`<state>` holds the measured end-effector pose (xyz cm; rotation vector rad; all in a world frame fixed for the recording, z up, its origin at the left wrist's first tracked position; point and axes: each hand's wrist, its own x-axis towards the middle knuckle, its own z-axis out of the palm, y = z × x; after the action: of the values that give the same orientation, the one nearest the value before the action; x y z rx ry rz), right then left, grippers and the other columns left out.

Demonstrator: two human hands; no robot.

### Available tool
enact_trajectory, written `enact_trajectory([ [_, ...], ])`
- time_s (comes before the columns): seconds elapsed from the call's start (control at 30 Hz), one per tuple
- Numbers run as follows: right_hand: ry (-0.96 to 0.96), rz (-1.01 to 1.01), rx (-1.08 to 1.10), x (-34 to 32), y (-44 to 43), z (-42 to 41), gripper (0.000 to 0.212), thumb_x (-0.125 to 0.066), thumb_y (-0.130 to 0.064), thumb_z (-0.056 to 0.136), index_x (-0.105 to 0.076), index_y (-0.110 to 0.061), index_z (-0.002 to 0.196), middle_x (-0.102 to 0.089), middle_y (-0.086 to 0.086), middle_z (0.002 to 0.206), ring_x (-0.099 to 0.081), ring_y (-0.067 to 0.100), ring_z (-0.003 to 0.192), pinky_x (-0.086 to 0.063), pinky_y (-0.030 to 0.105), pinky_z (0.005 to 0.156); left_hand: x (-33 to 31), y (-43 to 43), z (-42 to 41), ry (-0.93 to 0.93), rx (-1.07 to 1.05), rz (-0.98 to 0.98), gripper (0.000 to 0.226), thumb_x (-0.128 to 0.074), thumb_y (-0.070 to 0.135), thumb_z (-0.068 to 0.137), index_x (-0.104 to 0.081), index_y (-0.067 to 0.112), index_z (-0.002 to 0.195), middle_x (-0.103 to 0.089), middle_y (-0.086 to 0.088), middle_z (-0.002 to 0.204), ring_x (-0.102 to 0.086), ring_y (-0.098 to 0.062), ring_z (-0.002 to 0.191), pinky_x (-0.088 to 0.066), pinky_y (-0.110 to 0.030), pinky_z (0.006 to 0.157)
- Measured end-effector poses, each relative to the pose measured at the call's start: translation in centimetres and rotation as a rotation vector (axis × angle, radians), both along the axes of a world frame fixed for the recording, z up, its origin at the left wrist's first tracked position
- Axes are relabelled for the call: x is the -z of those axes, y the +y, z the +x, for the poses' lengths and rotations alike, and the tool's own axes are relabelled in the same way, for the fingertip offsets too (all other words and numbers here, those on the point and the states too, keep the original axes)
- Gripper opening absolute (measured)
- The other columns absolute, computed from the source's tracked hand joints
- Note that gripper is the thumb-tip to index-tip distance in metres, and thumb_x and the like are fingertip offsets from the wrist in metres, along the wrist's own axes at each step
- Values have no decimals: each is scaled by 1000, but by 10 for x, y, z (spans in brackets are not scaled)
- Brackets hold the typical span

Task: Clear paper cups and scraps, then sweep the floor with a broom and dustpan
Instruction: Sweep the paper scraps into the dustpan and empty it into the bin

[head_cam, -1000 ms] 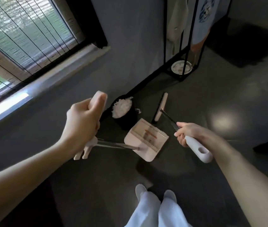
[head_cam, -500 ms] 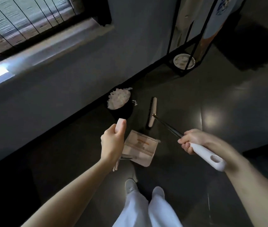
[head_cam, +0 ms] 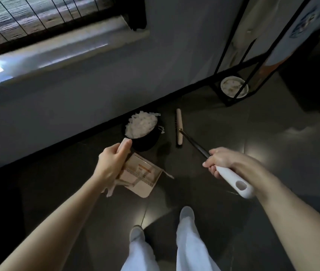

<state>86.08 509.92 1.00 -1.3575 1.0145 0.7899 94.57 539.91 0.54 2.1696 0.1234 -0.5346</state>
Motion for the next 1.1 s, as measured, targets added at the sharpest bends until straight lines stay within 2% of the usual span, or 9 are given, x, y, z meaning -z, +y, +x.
enact_trajectory([
  [0.13,-18,-69,-121,26,-27,56,51,-53,7,89,-40,-13,133,-52,12,75,-47,9,40,-43,21,40,-4,37,24,31,8,108,50,-40,67,89,-67,25,90,-55,3,49,-52,-7,42,-44,-26,47],
  [0.23,-40,-96,-136,53,-31,87,63,-53,7,89,-34,-20,144,-52,13,88,-47,7,40,-43,19,39,4,55,23,-16,-82,164,52,-40,71,85,-68,27,89,-55,4,48,-52,-8,42,-45,-28,49],
  [0.3,-15,-75,-113,74,-25,94,71,-53,3,92,-26,-30,150,-52,9,80,-44,5,36,-40,17,36,11,57,24,-101,-118,183,52,-40,72,83,-68,29,86,-61,5,58,-58,-11,53,-47,-29,55],
  [0.37,53,-9,-87,94,-17,92,71,-51,-3,96,-21,-38,150,-48,5,63,-39,4,33,-36,15,32,17,54,33,-175,-103,219,46,-41,70,86,-66,32,82,-67,2,70,-63,-14,67,-49,-30,63],
  [0.47,157,27,-91,107,-6,72,70,-48,-5,98,-20,-43,149,-42,0,42,-35,4,31,-32,14,30,19,52,54,-182,-56,242,46,-43,66,89,-66,28,80,-63,-2,65,-61,-19,61,-50,-34,57],
  [0.6,226,61,-66,92,7,23,72,-49,-2,96,-20,-41,149,-41,1,42,-35,6,32,-32,16,31,19,67,67,-142,-21,236,45,-42,67,89,-66,30,81,-57,9,60,-55,-10,55,-43,-26,51],
  [0.8,166,91,47,34,10,-17,75,-44,7,94,-21,-36,150,-36,2,43,-31,6,30,-27,13,27,17,74,58,-51,85,195,50,-39,71,87,-66,30,78,-51,6,43,-47,-6,39,-42,-26,45],
  [0.93,129,17,32,8,17,-31,76,-43,7,95,-17,-37,151,-33,0,42,-30,7,30,-28,14,27,18,82,52,-16,142,200,55,-34,72,85,-65,27,76,-50,6,41,-47,-5,38,-43,-23,45],
  [1.1,168,-117,-69,31,50,-25,82,-47,9,91,-14,-37,151,-40,3,39,-35,9,27,-31,16,28,22,95,49,-17,185,188,54,-36,68,89,-66,25,76,-52,6,39,-51,-5,38,-38,-14,38],
])
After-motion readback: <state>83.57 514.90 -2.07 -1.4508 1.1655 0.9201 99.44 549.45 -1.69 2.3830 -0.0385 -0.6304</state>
